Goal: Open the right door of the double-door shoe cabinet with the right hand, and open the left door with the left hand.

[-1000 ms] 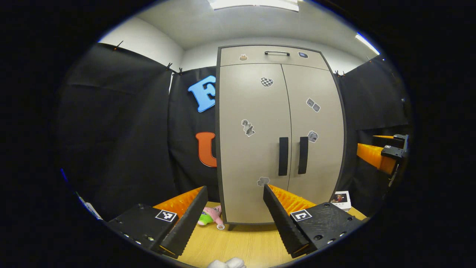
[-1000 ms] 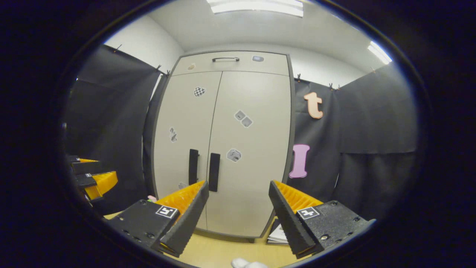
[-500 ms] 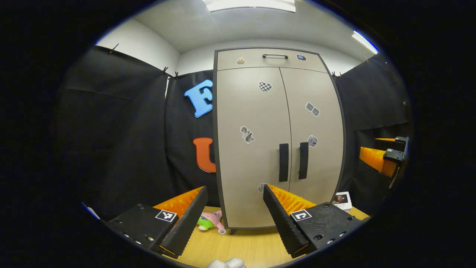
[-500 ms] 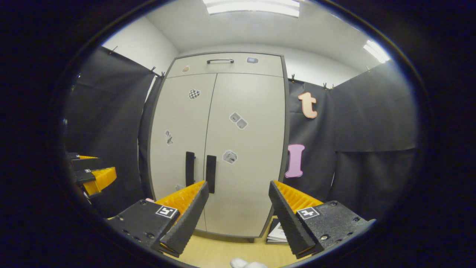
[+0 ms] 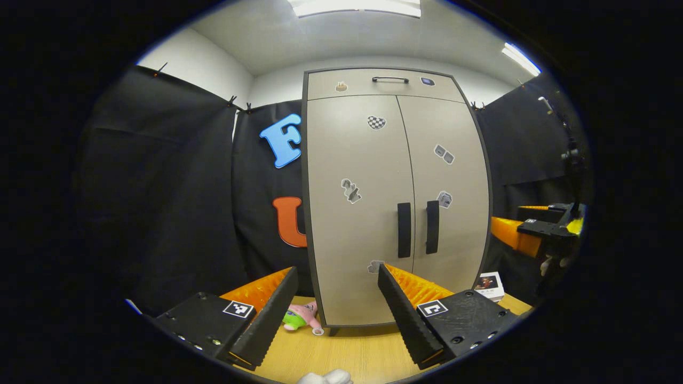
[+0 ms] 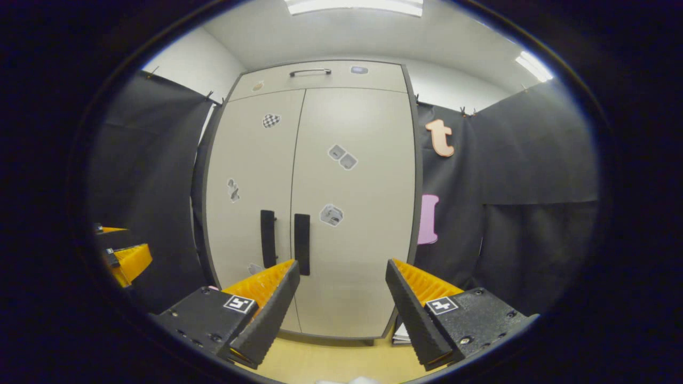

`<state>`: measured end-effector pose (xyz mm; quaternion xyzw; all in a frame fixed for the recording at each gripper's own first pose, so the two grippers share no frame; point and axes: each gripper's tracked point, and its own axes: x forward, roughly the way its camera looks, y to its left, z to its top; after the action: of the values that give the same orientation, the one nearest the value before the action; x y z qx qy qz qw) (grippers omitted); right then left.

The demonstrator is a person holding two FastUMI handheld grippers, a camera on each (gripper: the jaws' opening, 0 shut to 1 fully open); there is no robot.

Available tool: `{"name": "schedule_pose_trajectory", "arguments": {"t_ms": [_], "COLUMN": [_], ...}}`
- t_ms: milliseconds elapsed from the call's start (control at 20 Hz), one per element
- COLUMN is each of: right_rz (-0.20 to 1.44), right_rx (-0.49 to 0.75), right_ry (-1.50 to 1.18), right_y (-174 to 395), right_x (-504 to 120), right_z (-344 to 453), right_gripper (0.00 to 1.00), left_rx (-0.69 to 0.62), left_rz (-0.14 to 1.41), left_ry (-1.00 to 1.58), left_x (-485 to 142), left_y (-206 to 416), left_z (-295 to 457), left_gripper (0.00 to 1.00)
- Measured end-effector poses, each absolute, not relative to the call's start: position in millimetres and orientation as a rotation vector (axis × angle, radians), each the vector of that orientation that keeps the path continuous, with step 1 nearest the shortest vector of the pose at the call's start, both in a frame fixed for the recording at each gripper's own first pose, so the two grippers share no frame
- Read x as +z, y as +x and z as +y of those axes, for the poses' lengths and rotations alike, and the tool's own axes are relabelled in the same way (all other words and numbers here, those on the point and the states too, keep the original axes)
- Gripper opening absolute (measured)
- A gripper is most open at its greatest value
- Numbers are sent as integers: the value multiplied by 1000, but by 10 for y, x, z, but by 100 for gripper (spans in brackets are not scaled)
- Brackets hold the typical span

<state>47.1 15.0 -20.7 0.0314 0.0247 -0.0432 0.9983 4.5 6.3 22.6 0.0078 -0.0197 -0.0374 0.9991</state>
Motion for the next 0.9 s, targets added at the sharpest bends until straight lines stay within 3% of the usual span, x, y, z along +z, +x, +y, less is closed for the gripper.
{"name": "schedule_pose_trajectory", "arguments": {"t_ms": [500,800,900], "right_rz": [102,129,142], "right_rx": [-75,-87,-89], "right_ry": [108,97,115], "right_y": [1729,2148,2214], "right_x": [-488,-531,-559], "right_z": [642,712,706], "right_gripper": [96,80,70], "left_rx": [-32,6,18], "left_rz": [-14,-1,3], "left_ry": [41,32,21], "left_x": [173,128,98], "left_y": [-11,-2,12], "left_z": [131,175,206], "left_gripper": [97,97,97]}}
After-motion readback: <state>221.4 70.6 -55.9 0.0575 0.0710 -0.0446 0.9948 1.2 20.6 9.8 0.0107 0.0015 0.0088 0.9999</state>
